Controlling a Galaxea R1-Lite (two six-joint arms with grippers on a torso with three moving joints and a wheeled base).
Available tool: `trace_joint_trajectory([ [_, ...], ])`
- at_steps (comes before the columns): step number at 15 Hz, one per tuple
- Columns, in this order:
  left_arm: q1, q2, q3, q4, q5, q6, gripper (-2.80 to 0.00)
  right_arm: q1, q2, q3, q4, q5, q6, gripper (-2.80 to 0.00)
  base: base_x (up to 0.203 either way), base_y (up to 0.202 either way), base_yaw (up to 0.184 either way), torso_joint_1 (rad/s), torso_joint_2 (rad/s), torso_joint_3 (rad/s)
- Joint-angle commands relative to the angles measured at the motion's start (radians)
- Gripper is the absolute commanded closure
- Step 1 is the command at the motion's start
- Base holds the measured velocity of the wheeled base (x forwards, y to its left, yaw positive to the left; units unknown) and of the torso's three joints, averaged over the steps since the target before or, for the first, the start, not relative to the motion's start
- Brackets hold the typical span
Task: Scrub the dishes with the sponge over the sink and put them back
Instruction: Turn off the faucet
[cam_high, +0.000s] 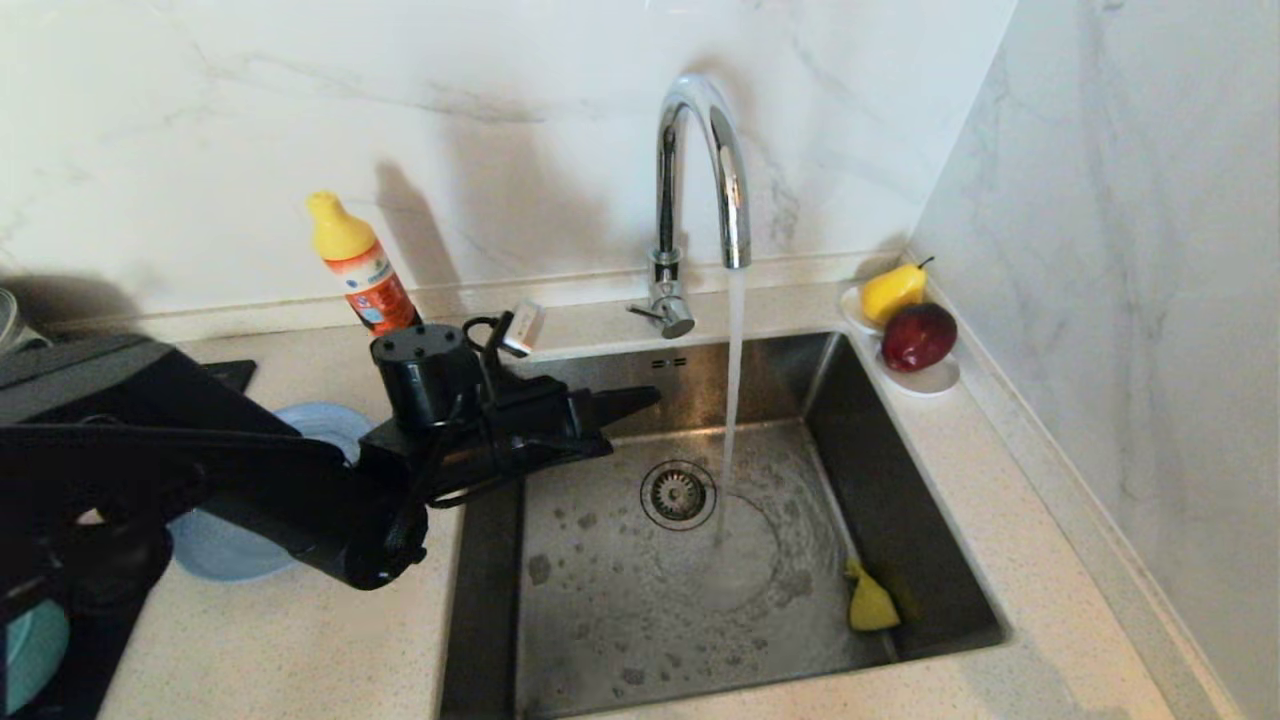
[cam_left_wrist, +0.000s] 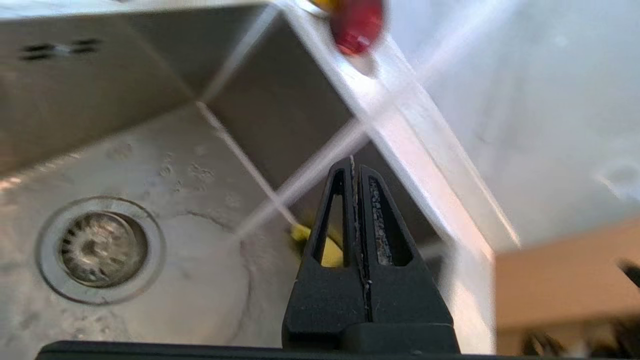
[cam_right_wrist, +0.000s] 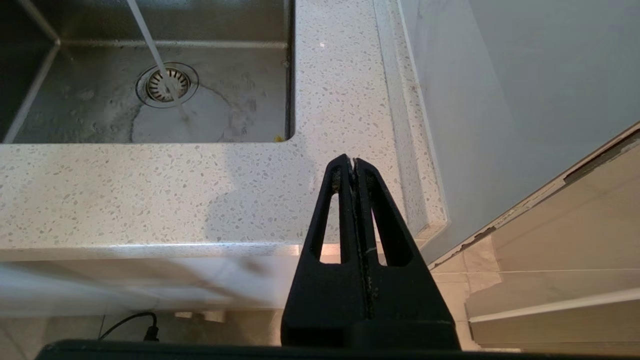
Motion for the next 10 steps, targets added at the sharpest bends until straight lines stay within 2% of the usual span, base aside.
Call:
trace_joint_trajectory([
  [1, -0.001, 0.068, -0.072, -0.006, 0.030, -0.028, 0.00, 0.000, -0.001, 0.000, 0.000, 0.002, 0.000, 0.00, 0.000, 0.000, 0.000, 0.000, 0.00, 0.000],
  [4, -0.001, 0.099, -0.154, -0.010, 0.131, -0.073, 0.00, 0.000, -0.001, 0.000, 0.000, 0.000, 0.000, 0.00, 0.000, 0.000, 0.000, 0.000, 0.00, 0.000],
  [10, 0.001, 0.171, -0.313, -0.014, 0.146, -0.113, 0.00, 0.000, -0.001, 0.000, 0.000, 0.000, 0.000, 0.00, 0.000, 0.000, 0.000, 0.000, 0.00, 0.000],
])
